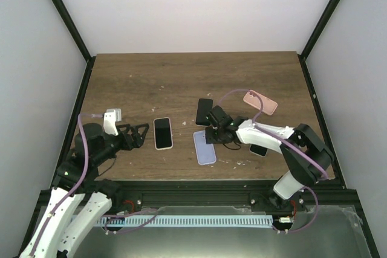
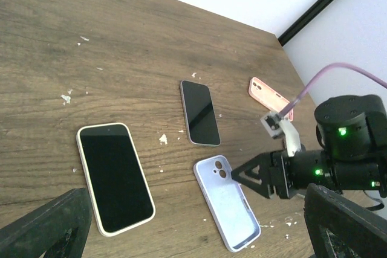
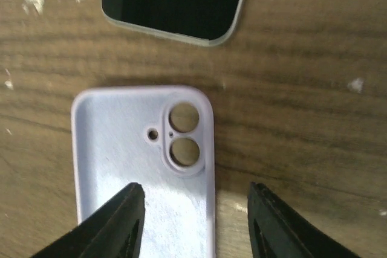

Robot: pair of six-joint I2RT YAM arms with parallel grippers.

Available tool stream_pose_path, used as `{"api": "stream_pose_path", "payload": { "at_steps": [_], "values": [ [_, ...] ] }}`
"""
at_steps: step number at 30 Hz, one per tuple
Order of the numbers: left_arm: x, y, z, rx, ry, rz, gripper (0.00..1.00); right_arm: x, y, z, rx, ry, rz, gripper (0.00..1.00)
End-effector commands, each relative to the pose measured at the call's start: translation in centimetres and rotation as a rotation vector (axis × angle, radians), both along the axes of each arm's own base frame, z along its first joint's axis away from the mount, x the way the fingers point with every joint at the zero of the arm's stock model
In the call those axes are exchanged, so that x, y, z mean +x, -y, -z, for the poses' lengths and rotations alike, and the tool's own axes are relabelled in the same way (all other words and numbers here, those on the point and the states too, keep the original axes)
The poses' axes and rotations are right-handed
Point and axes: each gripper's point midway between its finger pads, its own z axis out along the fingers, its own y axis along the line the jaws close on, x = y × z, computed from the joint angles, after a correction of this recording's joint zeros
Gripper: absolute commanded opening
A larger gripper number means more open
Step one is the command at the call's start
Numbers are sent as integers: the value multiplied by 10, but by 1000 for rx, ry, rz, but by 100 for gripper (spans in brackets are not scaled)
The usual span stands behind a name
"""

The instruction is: Put the phone into the phone case

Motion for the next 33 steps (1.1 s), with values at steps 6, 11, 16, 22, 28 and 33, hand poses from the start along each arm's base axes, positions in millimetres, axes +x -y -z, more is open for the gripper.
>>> {"api": "stream_pose_path", "payload": {
  "at_steps": [6,11,16,22,28,33],
  "values": [
    [-2,1,-2,-11,14,9,97,60,-13,-55,-2,196,144,74],
    [-2,2,-2,-12,13,13,97,87,-21,-58,-32,237,177,86],
    [-3,2,-3,-12,16,15,97,114,-25,-50,-85,249,195,92],
    [-4,1,-4,-14,19,14,97,133,-27,-39,-94,246,209,95],
    [-5,1,-5,-19,28,16,97,143,-32,-22,-102,231,197,94],
    [-6,1,-7,-24,35,16,97,153,-28,-14,-115,216,229,92]
  ]
}}
